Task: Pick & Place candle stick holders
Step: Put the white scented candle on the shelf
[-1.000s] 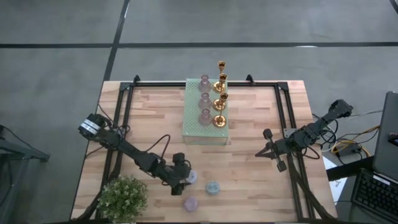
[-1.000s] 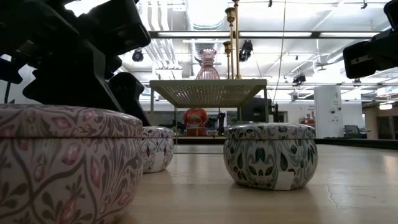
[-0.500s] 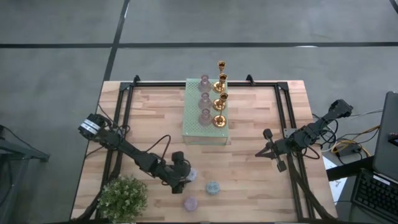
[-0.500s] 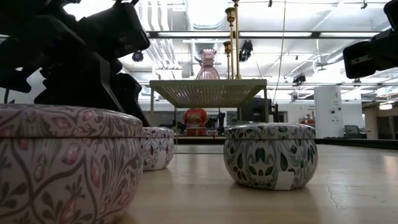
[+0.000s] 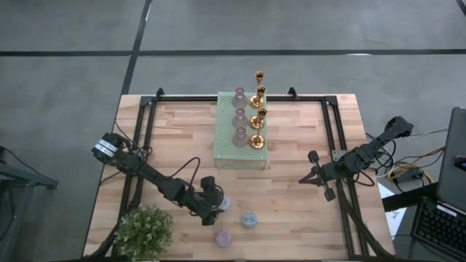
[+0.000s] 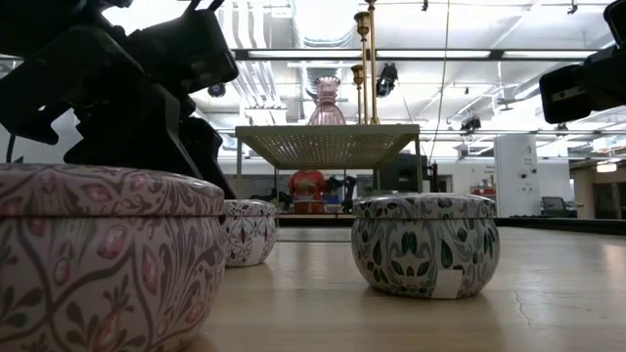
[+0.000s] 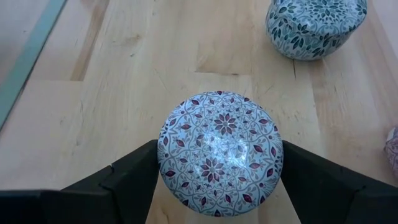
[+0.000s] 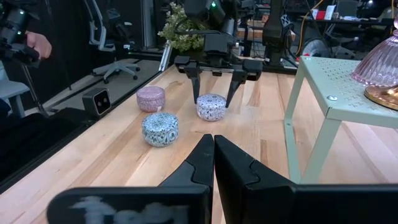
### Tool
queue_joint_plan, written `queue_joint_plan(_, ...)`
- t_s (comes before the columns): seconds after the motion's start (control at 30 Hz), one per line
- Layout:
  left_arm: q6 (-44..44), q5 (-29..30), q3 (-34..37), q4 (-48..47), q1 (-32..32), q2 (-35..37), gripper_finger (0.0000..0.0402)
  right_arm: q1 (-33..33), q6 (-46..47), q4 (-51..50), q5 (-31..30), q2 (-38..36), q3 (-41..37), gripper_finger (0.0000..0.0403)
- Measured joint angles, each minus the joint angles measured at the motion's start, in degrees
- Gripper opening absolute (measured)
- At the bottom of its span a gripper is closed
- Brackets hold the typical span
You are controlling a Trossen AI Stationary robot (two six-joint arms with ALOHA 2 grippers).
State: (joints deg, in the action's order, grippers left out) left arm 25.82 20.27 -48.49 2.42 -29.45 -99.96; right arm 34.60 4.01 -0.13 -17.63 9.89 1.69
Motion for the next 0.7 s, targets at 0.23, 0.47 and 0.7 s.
queue_joint_plan(0.23,0.0,0.1,0.0,0.0,0.0,0.0,0.0304,0.0,0.0,0.0,0.0,0.0,0.0,0.0008)
queue_joint_plan(0.47,-0.2,0.1,0.2,-0.8,0.0,1.6,0.0304,0.0,0.0,0.0,0.0,0.0,0.0,0.0008)
queue_joint_plan(0.7,-0.5,0.3,0.2,-1.7,0.1,3.5,0.0304,0.0,0.0,0.0,0.0,0.0,0.0,0.0008)
